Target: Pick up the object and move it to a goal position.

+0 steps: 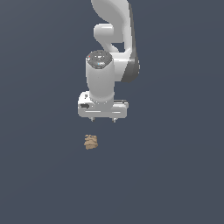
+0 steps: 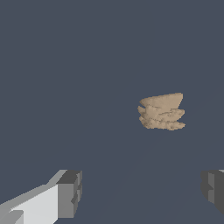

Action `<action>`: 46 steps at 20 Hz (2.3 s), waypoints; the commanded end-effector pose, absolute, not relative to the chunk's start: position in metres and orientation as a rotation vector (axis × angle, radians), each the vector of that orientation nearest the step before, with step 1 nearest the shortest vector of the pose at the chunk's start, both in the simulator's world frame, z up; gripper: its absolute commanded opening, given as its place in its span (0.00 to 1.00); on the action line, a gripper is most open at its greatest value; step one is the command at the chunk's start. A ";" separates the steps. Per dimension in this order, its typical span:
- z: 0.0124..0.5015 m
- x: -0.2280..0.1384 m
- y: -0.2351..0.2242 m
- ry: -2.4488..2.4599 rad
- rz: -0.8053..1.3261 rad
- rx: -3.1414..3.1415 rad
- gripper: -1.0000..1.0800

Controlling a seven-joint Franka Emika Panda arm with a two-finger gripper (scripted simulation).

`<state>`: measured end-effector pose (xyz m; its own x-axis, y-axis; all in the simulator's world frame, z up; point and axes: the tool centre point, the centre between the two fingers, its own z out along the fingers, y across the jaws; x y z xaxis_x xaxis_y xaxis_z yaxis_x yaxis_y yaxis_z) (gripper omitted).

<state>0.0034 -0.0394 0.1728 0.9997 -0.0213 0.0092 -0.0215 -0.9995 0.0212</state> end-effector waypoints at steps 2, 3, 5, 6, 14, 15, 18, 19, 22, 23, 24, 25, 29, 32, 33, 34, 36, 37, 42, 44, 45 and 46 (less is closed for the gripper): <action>0.165 0.009 -0.046 -0.011 0.011 3.121 0.96; 0.162 0.011 -0.049 -0.001 0.010 3.122 0.96; 0.155 0.016 -0.056 0.020 0.009 3.123 0.96; 0.150 0.018 -0.059 0.033 0.008 3.124 0.96; 0.110 0.039 -0.094 0.144 0.001 3.132 0.96; 0.106 0.040 -0.097 0.154 0.001 3.132 0.96; 0.097 0.044 -0.105 0.178 0.000 3.134 0.96; 0.095 0.045 -0.107 0.184 0.000 3.134 0.96; 0.090 0.046 -0.110 0.195 0.000 3.135 0.96; 0.090 0.046 -0.111 0.196 0.000 3.135 0.96; 0.089 0.046 -0.111 0.196 0.000 3.135 0.96; 0.090 0.045 -0.111 0.192 -0.002 3.135 0.96; 0.084 0.045 -0.111 0.193 -0.001 3.135 0.96; 0.072 0.045 -0.111 0.193 -0.001 3.135 0.96; 0.066 0.045 -0.111 0.194 -0.001 3.135 0.96; 0.060 0.045 -0.111 0.195 -0.001 3.135 0.96; 0.050 0.045 -0.111 0.196 0.000 3.135 0.96; 0.047 0.045 -0.111 0.196 0.000 3.135 0.96; 0.039 0.046 -0.111 0.197 0.000 3.135 0.96; 0.039 0.046 -0.111 0.197 0.000 3.135 0.00; 0.039 0.046 -0.111 0.197 0.000 3.135 0.00; 0.039 0.046 -0.111 0.197 0.000 3.135 0.00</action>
